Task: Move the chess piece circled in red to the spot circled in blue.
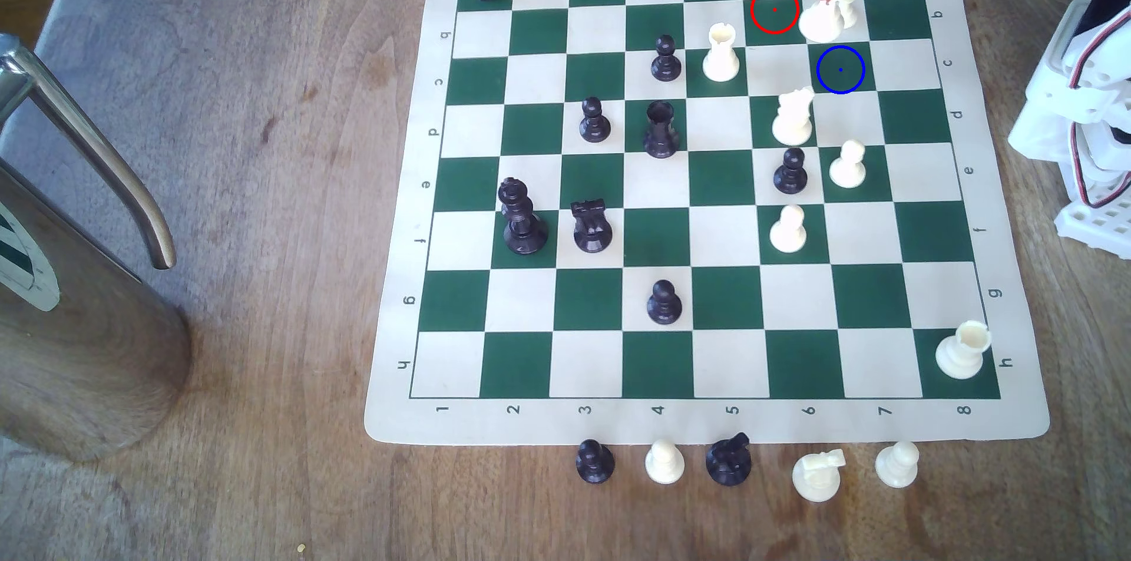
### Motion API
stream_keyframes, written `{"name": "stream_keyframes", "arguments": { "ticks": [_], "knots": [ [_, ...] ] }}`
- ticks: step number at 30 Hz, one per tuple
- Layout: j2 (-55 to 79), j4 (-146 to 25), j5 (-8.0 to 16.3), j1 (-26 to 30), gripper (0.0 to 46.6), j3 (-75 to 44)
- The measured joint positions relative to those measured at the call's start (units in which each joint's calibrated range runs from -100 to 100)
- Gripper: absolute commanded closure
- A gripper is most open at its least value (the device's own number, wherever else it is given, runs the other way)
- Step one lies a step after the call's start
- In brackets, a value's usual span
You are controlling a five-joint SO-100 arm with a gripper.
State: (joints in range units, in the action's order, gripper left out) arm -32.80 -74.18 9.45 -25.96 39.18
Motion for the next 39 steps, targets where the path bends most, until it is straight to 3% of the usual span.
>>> {"name": "stream_keyframes", "arguments": {
  "ticks": [11,39],
  "knots": [
    [-3.9,4.5,0.3,0.0,43.3,11.1],
    [2.0,9.2,-1.0,0.4,43.2,11.9]
  ]
}}
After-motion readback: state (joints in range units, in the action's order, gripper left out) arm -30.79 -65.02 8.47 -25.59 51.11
